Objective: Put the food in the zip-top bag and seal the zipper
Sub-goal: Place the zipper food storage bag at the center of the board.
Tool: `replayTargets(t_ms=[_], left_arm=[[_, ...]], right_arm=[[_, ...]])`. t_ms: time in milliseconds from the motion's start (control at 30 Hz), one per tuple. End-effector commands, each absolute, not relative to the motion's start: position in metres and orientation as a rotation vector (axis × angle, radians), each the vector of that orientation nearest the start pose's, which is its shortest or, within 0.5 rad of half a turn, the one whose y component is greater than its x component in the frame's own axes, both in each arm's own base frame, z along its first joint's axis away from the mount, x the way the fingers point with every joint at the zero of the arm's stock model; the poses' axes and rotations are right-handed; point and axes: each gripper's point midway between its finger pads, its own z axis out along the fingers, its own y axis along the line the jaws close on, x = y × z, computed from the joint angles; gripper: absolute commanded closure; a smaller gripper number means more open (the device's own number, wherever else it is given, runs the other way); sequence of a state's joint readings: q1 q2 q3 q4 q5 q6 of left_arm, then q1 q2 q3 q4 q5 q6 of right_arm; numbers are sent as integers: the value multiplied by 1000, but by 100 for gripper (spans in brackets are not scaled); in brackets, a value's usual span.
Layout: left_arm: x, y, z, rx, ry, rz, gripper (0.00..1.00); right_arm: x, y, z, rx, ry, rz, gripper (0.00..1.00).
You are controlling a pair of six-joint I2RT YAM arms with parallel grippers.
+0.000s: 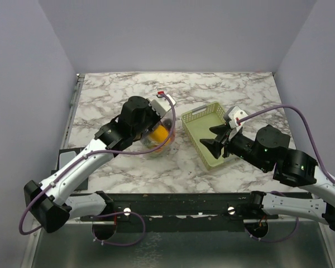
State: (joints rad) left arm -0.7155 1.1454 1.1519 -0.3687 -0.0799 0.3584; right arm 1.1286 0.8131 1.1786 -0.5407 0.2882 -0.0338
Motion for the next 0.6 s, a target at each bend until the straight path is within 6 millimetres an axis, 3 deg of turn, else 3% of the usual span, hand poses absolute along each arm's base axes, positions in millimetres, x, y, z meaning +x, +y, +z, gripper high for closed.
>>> replayTargets(t_ms=[0, 300, 467, 567], left_arm=[[341, -188, 324, 798, 1618, 176, 100], [374, -156, 333, 744, 1535, 562, 100], [387, -144, 327, 746, 1518, 663, 100], [392, -147, 316, 757, 1540, 668, 100]], right_arm=[[166, 227, 365, -763, 1590, 548, 44], [161, 223, 364, -754, 1579, 578, 44], [158, 219, 365, -740, 1569, 595, 44], [156, 219, 364, -750, 1569, 603, 44]])
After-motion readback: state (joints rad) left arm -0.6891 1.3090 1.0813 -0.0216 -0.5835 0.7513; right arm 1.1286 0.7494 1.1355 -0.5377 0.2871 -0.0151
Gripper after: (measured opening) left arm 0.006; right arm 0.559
